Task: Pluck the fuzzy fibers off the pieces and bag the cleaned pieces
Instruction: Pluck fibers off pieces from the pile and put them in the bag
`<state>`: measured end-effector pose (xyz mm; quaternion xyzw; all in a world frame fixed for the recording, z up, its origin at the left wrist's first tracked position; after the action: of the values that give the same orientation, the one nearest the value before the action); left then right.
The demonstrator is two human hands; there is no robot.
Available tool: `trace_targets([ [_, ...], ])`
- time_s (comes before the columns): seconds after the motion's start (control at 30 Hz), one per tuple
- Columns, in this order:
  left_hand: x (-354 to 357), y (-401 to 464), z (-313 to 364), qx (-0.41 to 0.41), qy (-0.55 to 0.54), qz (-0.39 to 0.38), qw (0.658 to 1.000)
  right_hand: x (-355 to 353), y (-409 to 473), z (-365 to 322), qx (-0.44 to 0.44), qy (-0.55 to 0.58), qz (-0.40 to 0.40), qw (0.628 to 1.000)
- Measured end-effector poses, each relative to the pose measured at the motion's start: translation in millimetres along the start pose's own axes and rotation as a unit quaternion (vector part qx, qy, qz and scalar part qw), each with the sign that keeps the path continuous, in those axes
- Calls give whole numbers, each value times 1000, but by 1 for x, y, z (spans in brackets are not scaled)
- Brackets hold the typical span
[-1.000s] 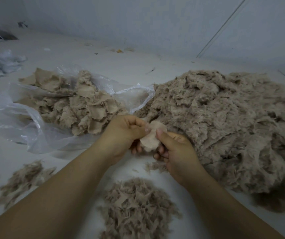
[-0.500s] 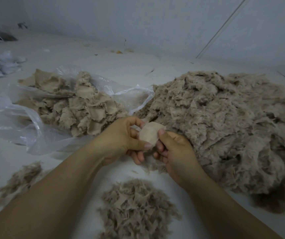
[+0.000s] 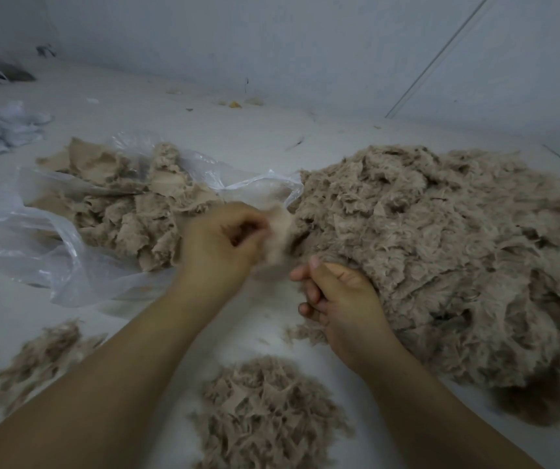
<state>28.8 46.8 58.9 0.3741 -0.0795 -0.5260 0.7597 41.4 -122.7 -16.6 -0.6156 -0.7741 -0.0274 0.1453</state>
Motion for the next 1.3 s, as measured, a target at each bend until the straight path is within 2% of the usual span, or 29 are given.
trace_targets([
  [0.03, -14, 8, 2, 54, 104, 36, 992, 0, 0, 0, 2, 5, 0, 1000],
  [0.07, -26, 17, 2, 98, 234, 46, 966, 0, 0, -1, 5, 9, 3, 1000],
  [0.1, -33, 26, -5, 114, 354, 27, 928, 0, 1, 0, 8, 11, 9, 1000],
  [0.13, -37, 32, -16, 89, 448, -11, 889, 0, 1, 0, 11, 12, 14, 1000],
  [0.17, -39, 34, -27, 37, 511, -51, 857, -1, 1, 0, 12, 14, 18, 1000],
  [0.23, -39, 28, -41, -59, 564, -105, 817, -1, 2, 1, 15, 19, 19, 1000],
  [0.3, -35, 24, -36, -65, 581, -111, 804, -1, 2, 1, 12, 24, 16, 1000],
  [0.4, -13, 27, -3, 63, 560, -84, 822, -1, 2, 1, 12, 24, 15, 1000],
  [0.47, 15, 27, 10, 116, 506, -123, 846, -1, 1, 0, 8, 28, 12, 999],
  [0.53, 45, 23, -1, 51, 415, -205, 885, -1, 1, 0, 7, 31, 11, 999],
  [0.6, 68, 21, -19, -24, 348, -250, 903, -1, 1, 0, 7, 26, 9, 1000],
  [0.8, 86, 27, -36, -59, 328, -232, 914, -1, 2, 0, 8, 28, 16, 999],
  [0.97, 75, 16, -25, -36, 203, -213, 955, -2, 4, 2, 12, 26, 27, 999],
  [1.1, 52, -1, -18, -16, 195, -174, 965, -3, 4, 2, 4, 12, 24, 1000],
  [1.3, 42, -27, 21, 149, 208, -150, 955, -4, 4, 2, -5, 0, 22, 1000],
])
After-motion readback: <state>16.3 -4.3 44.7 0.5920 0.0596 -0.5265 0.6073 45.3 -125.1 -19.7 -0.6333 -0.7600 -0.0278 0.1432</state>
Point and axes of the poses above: each hand's wrist, its own y-axis towards the middle knuckle, its own x-axis out of the palm, z = x × y, the point moved 6 cm from there along y, towards the middle knuckle, and after that the axes turned 4 degrees about x, right-handed, at the moved point
